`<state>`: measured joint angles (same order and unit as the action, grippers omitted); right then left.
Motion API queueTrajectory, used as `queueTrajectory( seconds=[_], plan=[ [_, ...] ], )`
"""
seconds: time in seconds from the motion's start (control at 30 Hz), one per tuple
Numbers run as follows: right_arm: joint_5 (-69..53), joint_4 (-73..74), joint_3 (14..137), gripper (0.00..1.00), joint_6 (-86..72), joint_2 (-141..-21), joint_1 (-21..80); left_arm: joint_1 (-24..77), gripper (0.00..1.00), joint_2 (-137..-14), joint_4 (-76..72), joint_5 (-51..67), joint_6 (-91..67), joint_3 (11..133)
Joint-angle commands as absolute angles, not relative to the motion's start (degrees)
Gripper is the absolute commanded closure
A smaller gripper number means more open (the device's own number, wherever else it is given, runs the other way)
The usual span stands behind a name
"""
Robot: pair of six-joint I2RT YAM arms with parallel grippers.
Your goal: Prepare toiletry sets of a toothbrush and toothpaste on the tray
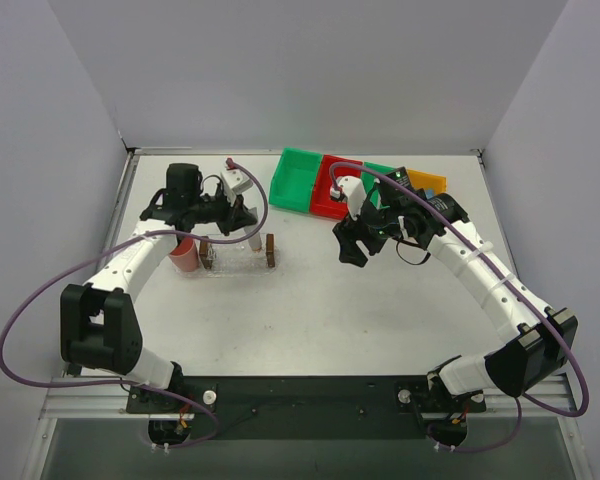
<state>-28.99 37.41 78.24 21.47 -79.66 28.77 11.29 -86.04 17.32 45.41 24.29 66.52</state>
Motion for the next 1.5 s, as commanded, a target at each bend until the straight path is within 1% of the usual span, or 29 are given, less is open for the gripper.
queueTrajectory(
  seconds=[0.0,0.83,1.33,1.47],
  plan=[
    [-30.67,37.09,77.7,0.36,21.8,-77.87,28.21,11.78,1.0,-85.87,14.15,47.29,25.22,66.53],
    [-31.38,37.09,77.78,0.36,21.71,-78.4,28.13,11.87,1.0,-85.17,14.68,46.41,26.63,65.65],
    [-31.2,37.09,77.43,0.36,21.8,-78.22,28.04,11.95,1.0,-87.27,14.06,46.23,26.89,65.65],
    [-31.2,37.09,77.26,0.36,21.88,-78.22,27.95,11.95,0.98,-87.71,13.97,46.23,26.98,65.57]
  ],
)
